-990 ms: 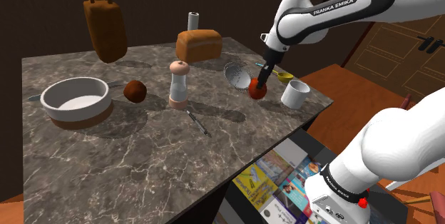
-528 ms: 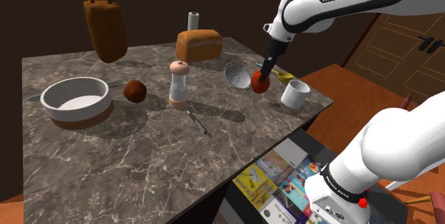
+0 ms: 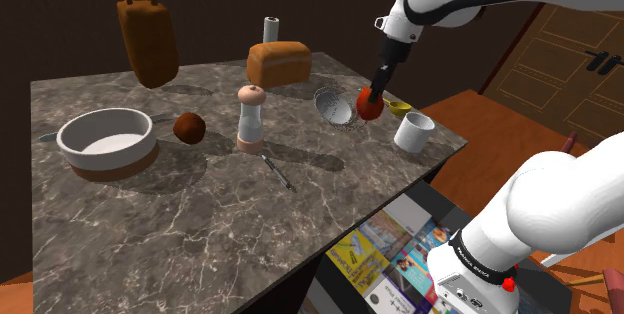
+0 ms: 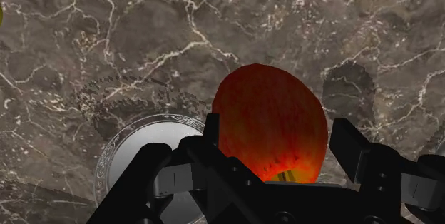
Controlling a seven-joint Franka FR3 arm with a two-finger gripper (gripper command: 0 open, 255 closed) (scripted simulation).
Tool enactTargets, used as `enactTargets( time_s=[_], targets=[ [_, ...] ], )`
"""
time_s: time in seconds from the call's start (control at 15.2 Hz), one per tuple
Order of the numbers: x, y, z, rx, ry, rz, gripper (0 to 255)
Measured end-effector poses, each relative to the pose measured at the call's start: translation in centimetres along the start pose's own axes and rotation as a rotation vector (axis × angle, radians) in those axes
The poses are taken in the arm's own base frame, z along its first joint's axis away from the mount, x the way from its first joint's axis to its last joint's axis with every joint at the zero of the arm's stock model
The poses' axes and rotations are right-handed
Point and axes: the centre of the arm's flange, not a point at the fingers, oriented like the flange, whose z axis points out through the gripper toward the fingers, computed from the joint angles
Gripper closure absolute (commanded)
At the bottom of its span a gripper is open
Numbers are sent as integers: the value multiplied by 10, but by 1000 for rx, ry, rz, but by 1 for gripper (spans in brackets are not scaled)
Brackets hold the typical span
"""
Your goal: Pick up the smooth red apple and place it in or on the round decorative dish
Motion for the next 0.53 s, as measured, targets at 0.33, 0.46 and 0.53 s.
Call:
enactTargets(
  time_s=[0.33,0.46,0.53],
  targets=[
    [13,11,-21,0,0,0,255],
    [32,24,-26,0,0,1,255],
    [43,31,-30,0,0,0,255]
  ],
)
